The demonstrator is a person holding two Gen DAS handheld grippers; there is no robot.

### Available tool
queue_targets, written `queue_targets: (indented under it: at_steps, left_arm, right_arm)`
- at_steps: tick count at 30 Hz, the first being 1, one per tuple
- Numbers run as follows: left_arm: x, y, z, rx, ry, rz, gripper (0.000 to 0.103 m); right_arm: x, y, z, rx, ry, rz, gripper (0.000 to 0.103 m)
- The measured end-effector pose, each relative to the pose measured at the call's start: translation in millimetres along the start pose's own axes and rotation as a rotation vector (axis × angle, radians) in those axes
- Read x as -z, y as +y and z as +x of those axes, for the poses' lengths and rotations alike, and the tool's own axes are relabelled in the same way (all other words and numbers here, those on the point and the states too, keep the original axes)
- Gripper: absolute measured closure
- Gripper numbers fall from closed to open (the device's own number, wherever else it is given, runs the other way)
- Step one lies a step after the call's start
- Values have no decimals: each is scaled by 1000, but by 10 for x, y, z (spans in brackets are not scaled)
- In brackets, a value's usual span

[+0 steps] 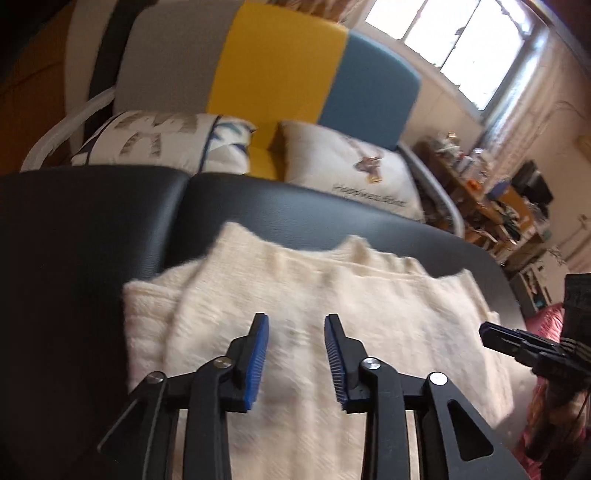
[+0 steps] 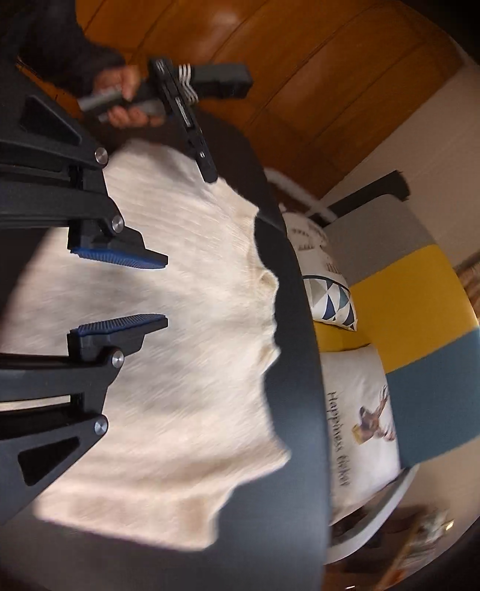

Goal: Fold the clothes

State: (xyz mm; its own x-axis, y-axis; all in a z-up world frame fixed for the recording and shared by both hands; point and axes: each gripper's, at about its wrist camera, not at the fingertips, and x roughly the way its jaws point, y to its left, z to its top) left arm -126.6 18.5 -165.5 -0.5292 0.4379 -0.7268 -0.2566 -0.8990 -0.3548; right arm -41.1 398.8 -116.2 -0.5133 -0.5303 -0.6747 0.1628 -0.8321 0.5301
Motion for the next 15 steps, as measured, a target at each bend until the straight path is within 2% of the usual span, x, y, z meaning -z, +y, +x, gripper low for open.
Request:
queue_targets:
  at_steps: [4, 7, 11, 15]
  left_arm:
    - [199, -454, -8, 127, 69, 90, 64]
    - [317, -953, 108, 199, 111, 225, 64]
    - [329, -1636, 457, 244, 196, 363, 64]
    - [286, -1949, 791, 250, 272, 392, 64]
  right_arm:
    - [510, -619, -600, 40, 37, 76, 71]
    - [729, -951, -744, 7, 69, 132, 68]
    - [717, -1118, -625, -84, 89, 130, 68]
    - [588, -1192, -333, -178, 137, 126, 68]
